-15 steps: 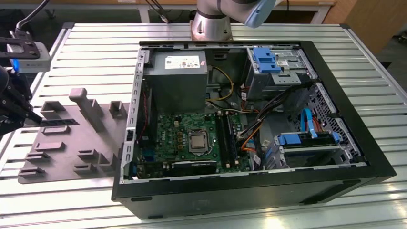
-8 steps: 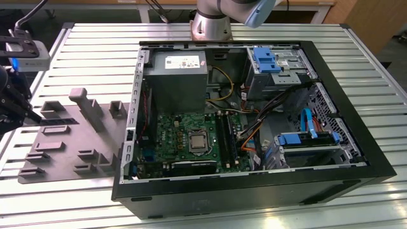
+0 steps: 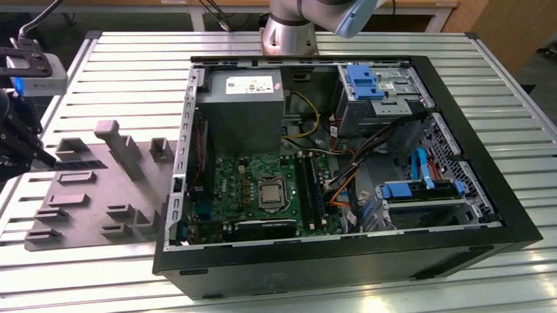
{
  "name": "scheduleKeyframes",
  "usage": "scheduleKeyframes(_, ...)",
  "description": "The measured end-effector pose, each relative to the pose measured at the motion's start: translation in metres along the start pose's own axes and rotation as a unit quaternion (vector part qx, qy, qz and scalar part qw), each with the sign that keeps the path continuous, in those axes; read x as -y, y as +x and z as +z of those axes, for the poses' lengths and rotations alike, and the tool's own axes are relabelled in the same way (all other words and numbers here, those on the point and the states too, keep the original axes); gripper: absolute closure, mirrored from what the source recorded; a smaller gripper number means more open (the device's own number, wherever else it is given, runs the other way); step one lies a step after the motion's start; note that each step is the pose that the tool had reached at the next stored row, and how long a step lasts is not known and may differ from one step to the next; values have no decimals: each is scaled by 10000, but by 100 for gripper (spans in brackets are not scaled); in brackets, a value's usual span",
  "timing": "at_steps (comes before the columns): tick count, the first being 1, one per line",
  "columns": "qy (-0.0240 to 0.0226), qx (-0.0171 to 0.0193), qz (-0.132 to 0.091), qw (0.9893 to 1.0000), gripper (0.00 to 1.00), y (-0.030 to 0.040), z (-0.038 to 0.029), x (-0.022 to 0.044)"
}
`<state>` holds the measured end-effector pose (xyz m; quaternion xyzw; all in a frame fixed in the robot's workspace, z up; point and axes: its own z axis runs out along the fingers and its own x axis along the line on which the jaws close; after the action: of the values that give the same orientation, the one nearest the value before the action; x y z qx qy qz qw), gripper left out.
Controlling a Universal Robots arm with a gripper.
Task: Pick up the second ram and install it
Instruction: 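Pick up the second ram and move it above second insertion slot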
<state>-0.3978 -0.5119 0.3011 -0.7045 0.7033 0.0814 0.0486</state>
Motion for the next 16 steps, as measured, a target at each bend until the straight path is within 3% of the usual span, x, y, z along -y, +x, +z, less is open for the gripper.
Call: scheduleKeyframes(16,-1,58,-3,10000,89,-8,-44,-2)
